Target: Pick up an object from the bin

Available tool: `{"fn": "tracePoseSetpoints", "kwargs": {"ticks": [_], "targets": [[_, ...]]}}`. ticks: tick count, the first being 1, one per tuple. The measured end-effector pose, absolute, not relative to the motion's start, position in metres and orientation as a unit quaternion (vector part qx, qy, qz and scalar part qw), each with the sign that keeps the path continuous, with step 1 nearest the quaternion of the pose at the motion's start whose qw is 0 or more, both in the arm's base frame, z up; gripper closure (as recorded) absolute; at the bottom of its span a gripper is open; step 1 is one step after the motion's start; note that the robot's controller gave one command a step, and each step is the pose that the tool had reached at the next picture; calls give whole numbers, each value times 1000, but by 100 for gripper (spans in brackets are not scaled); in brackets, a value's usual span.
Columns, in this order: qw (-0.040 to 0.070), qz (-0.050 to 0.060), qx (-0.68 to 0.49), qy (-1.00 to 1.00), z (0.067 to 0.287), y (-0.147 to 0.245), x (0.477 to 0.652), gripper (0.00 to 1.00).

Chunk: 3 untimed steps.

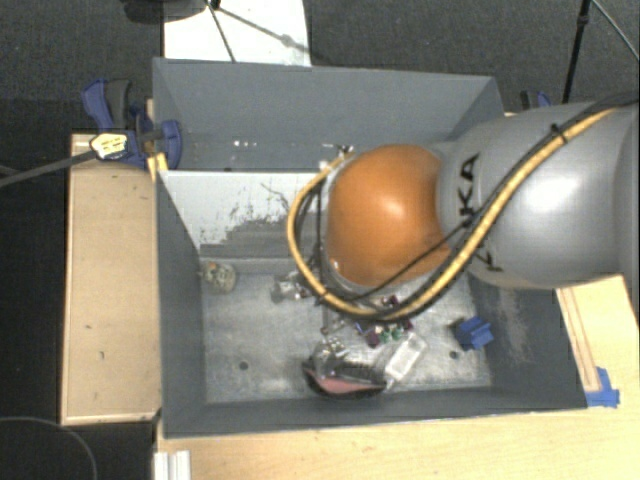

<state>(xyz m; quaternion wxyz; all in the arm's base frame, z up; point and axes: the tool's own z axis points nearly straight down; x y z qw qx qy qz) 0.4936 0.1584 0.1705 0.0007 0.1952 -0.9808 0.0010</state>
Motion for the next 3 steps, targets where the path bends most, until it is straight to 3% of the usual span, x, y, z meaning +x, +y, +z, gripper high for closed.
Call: {"fn": "tracePoseSetpoints", "kwargs": {"ticks": [1, 2, 3], "targets": [[3, 0, 209, -978, 82, 120, 489, 0], [-3, -1, 321, -947, 100, 146, 482, 0], [-2, 2, 374, -927, 75, 68, 541, 0]]}}
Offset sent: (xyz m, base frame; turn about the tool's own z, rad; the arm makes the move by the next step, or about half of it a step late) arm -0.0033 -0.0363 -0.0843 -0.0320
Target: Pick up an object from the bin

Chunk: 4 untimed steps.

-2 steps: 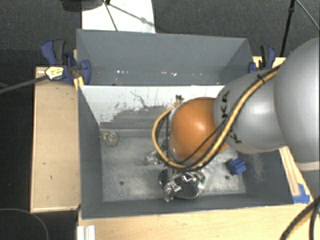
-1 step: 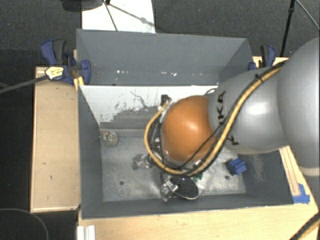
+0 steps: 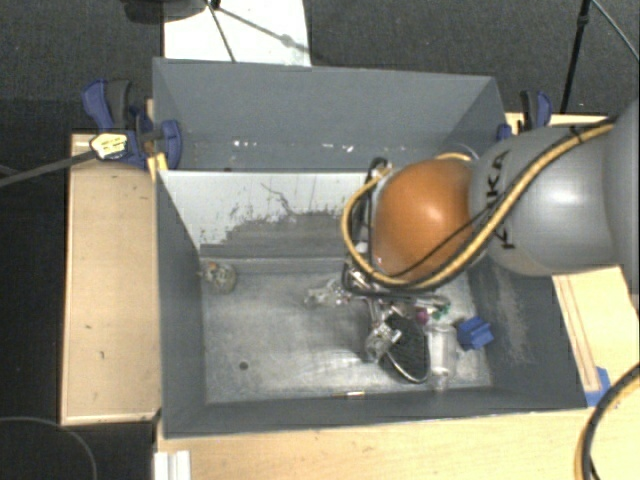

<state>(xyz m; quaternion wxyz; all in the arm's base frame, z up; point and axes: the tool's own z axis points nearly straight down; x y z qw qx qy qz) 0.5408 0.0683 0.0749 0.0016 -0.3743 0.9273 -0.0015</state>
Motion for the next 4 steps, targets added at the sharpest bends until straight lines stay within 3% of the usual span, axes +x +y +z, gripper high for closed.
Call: {"fn": "tracePoseSetpoints", "kwargs": {"ticks": [1, 2, 3, 4], "targets": [[4, -2, -309, 951, 174, -3, 521, 0], [2, -1, -471, 882, 71, 1, 546, 0], [0, -2, -468, 884, 73, 0, 547, 100], [4, -2, -460, 888, 215, -20, 544, 100]]}}
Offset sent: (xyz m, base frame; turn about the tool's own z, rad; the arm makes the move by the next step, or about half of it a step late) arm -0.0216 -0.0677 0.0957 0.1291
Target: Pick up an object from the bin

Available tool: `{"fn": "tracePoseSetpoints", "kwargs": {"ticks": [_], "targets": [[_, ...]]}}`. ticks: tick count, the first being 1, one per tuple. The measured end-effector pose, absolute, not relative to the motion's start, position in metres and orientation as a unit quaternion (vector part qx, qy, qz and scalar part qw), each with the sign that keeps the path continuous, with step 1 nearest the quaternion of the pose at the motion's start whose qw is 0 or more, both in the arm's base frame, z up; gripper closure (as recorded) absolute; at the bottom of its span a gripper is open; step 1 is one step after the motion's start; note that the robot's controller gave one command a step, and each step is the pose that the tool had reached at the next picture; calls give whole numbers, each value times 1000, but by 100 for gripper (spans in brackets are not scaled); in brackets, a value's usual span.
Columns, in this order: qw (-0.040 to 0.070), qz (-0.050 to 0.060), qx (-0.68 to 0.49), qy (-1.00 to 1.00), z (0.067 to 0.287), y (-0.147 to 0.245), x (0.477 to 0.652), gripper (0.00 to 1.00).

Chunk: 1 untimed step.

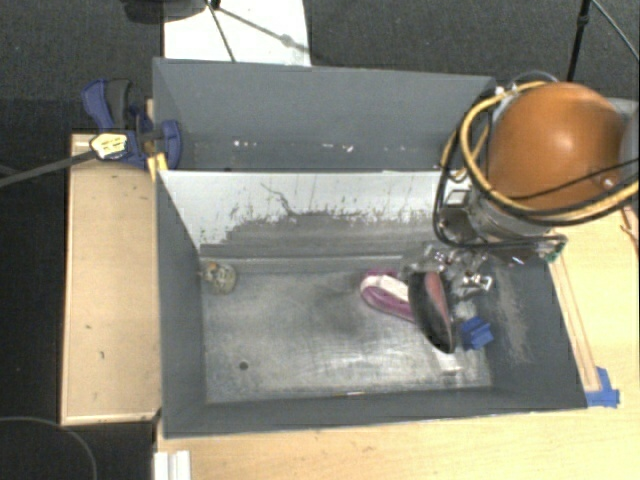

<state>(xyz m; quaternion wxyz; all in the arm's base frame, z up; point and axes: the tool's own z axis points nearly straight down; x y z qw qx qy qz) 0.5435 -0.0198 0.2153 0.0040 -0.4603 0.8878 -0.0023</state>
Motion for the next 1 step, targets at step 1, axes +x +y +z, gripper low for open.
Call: {"fn": "tracePoseSetpoints", "kwargs": {"ticks": [1], "targets": [[3, 0, -539, 842, 273, 37, 524, 100]]}}
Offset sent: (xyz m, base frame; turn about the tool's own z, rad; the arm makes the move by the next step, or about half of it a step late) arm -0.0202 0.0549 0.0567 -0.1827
